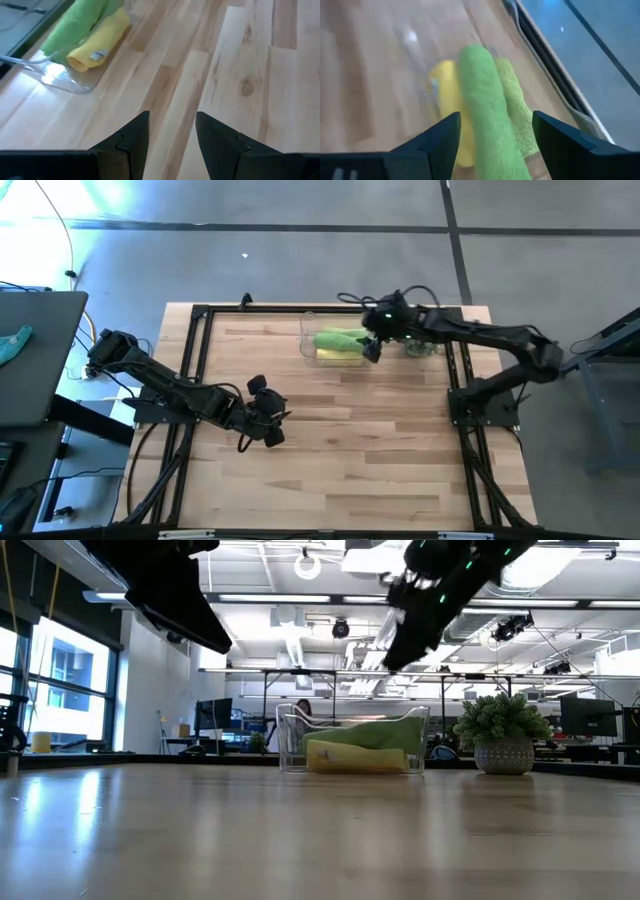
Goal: Roll microfiber towels into tight, uniform cylinder then place into a basket
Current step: Return to Home Position
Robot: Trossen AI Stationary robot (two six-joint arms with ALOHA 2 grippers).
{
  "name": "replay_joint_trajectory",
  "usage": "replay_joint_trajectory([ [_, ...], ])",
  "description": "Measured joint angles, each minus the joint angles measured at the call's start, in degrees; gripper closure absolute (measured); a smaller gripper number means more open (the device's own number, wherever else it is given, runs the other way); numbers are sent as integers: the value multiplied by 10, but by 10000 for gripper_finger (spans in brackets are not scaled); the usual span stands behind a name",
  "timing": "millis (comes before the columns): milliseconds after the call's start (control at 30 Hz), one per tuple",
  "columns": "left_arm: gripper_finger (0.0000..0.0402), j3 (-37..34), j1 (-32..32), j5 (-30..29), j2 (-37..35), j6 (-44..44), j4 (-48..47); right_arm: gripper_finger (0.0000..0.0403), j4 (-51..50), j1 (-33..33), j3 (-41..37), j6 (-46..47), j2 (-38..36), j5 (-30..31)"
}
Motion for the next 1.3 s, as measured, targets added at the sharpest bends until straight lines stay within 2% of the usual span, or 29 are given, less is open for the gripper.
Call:
replay_joint_trajectory([
  [200, 256, 0, 0, -32, -30, 25, -9, 163, -37, 33, 0, 20, -113, -9],
  [367, 276, 0, 0, -44, -105, 50, -64, 163, -118, 69, -1, 38, -176, -9],
  [467, 289, 0, 0, -44, -163, 49, -120, 163, -118, 92, -34, 58, -215, -9],
  [867, 317, -7, -11, -39, -359, 42, -228, 163, 119, 163, -317, 155, -405, -9],
  [1133, 326, -87, -11, -10, -459, 10, -171, 163, 335, 183, -466, 166, -509, -9],
  [1300, 326, -189, -11, 28, -490, 10, -48, 163, 415, 185, -524, 170, -537, -9],
])
